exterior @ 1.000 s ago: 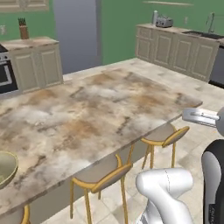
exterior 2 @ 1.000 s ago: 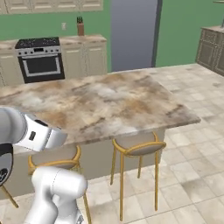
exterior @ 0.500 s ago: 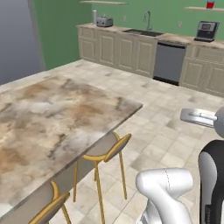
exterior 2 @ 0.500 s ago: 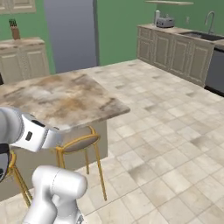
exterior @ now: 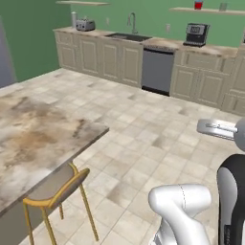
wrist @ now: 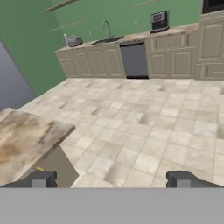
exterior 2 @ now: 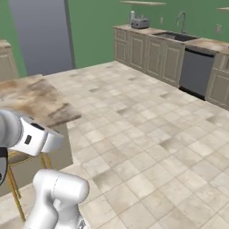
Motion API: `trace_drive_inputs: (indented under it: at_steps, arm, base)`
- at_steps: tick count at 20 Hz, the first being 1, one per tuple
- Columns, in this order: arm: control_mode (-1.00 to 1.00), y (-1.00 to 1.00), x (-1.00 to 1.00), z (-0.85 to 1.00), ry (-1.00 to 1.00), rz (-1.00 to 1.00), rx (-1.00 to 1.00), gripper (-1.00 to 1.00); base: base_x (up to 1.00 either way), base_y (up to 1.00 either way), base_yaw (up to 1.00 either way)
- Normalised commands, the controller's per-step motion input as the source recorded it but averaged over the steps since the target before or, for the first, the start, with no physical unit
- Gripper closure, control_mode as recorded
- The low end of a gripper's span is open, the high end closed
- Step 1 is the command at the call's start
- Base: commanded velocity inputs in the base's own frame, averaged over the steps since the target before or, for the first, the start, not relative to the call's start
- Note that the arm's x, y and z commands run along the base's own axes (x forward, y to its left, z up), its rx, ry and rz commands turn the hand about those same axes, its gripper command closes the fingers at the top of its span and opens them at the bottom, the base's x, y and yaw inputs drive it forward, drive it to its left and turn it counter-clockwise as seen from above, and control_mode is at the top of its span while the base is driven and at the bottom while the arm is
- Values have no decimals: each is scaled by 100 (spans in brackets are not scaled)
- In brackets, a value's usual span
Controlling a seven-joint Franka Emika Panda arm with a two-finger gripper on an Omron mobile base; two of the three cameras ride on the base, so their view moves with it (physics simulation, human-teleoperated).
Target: There is a bowl on the dining counter. Grab a lemon wedge from the fridge and place it in the bowl. Then get the liquor bottle and glass cup from the cabinet and place them next to the bowl.
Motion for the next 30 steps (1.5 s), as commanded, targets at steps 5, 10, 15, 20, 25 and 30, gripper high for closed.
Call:
trace_drive_inputs:
  at_steps: [5, 10, 15, 20, 25, 30]
  arm:
    - [100, 0, 0, 0, 0, 0, 0, -100]
    - [100, 0, 0, 0, 0, 0, 0, -100]
    - [100, 0, 0, 0, 0, 0, 0, -100]
    - [100, 0, 0, 0, 0, 0, 0, -100]
    - [100, 0, 0, 0, 0, 0, 0, -100]
    - [100, 0, 0, 0, 0, 0, 0, -100]
  base:
    - [44, -100, -6]
    - [68, -99, -4]
    - [89, -77, -14]
    - [100, -59, -20]
    - [100, -30, -28]
    - [100, -16, -29]
